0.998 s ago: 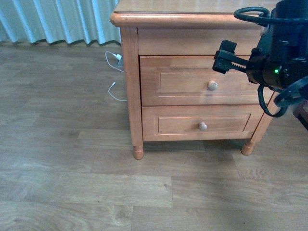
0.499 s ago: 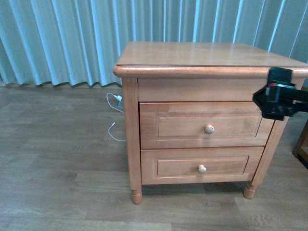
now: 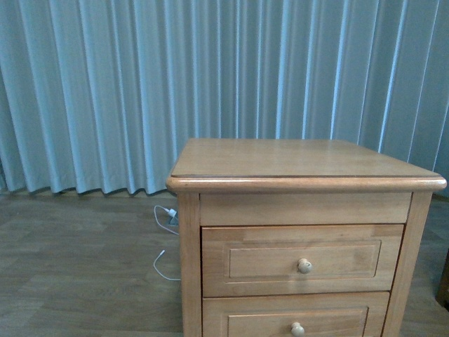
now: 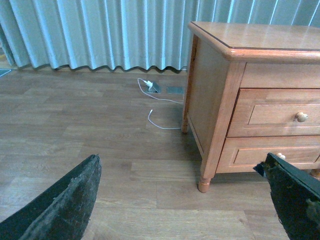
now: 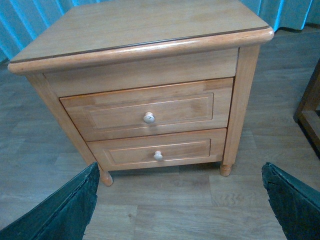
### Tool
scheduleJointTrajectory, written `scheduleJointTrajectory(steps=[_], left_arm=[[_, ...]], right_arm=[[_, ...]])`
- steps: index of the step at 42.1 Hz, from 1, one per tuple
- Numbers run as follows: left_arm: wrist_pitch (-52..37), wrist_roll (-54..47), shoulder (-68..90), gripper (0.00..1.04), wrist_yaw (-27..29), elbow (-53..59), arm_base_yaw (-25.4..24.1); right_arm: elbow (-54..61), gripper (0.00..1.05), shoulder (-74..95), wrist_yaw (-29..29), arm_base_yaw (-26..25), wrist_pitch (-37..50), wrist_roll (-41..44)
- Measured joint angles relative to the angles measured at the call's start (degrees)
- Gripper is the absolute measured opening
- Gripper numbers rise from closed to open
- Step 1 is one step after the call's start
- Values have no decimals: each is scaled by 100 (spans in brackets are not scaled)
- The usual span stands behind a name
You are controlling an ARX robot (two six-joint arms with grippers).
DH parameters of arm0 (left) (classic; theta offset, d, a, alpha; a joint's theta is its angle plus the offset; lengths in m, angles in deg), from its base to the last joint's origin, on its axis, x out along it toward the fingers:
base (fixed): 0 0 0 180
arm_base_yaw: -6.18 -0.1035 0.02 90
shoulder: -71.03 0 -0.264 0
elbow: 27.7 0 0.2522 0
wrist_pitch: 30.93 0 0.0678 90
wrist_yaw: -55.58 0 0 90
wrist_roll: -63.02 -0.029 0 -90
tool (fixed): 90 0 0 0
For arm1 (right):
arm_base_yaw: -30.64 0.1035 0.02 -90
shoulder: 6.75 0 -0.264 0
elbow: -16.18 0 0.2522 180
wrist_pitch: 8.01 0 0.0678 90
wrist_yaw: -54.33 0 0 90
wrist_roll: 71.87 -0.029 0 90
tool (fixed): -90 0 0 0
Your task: Put charger into drawer
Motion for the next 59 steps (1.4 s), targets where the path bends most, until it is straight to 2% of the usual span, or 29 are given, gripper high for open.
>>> scheduleJointTrajectory(steps=[3, 6, 9, 12, 14, 17, 24, 59], left_arm=[[0, 0, 0, 99, 0, 0, 0], [0, 0, 0, 99, -2, 0, 0], [0, 0, 0, 99, 0, 0, 0], [0, 0, 0, 99, -2, 0, 0], [0, 0, 0, 99, 0, 0, 0], [0, 0, 0, 99, 0, 0, 0], [0, 0, 0, 99, 2, 0, 0], [0, 0, 0, 99, -2, 0, 0]], right_arm=[[103, 93, 7, 195, 26, 313, 127], [455, 83, -50, 485, 28, 1200, 385], [780, 69, -229, 518, -35, 1648, 535], [1019, 54, -468, 393, -138, 1690, 616], [1172, 44, -621, 17, -393, 1672, 662], [1351, 28, -863, 7, -564, 1611, 678], [1591, 1, -1257, -24, -581, 1458, 699], [2168, 2, -3158, -24, -581, 221, 713]])
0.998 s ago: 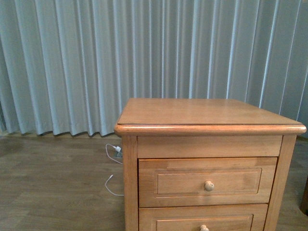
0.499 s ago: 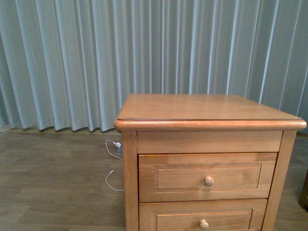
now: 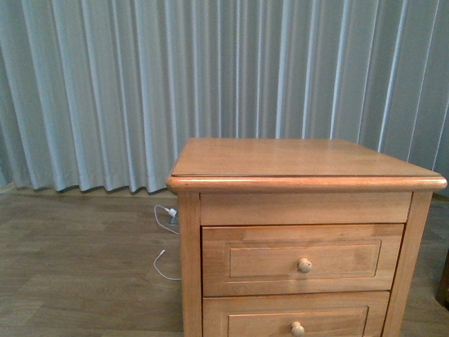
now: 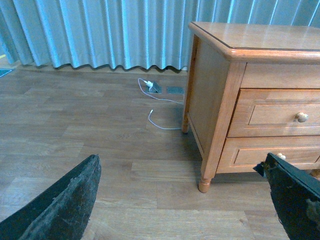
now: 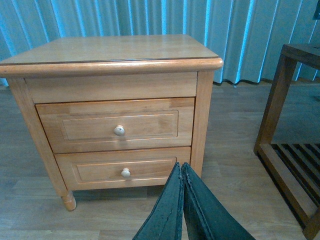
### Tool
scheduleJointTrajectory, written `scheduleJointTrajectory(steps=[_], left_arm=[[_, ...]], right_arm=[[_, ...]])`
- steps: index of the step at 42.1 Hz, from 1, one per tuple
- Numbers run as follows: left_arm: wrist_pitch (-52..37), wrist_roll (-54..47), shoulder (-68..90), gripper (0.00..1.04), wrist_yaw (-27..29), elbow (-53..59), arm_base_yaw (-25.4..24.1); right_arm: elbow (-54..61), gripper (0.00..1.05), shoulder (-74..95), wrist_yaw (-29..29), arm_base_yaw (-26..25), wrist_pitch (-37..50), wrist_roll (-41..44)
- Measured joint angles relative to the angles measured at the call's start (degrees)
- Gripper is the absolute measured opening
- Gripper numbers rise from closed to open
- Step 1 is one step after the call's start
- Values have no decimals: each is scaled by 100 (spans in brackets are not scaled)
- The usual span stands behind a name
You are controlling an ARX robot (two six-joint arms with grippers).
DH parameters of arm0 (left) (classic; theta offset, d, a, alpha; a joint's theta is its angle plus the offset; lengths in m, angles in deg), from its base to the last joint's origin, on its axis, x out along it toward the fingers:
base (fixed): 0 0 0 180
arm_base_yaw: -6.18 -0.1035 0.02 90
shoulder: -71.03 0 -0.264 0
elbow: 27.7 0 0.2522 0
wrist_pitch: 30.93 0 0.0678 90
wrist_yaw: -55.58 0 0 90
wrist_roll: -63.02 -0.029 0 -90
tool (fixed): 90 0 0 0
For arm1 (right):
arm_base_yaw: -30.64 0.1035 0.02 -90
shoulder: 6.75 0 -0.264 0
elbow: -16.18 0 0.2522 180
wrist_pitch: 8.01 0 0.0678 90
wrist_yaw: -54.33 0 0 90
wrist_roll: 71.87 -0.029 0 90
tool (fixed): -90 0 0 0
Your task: Put charger into drawer
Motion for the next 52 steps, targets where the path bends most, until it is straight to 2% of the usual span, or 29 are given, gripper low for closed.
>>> scheduleJointTrajectory(steps=[14, 18, 28, 40, 45, 50, 52], left_arm=[[0, 0, 0, 99, 2, 0, 0], [0, 0, -2, 99, 4, 0, 0], [0, 0, -2, 99, 2, 0, 0], [0, 0, -2, 99, 2, 0, 0], [0, 0, -2, 99, 2, 0, 0], [0, 0, -2, 99, 2, 0, 0], [0, 0, -2, 99, 2, 0, 0]], right_arm=[[0, 2, -551, -2, 0, -557, 0], [-4, 2, -1224, -4, 0, -1427, 2], [-4, 2, -1471, -4, 0, -1510, 2], [-4, 51, -1475, -2, 0, -1515, 11], [-4, 75, -1475, -4, 0, -1515, 11], [-4, 95, -1475, -4, 0, -1515, 11], [-4, 99, -1475, -4, 0, -1515, 2]])
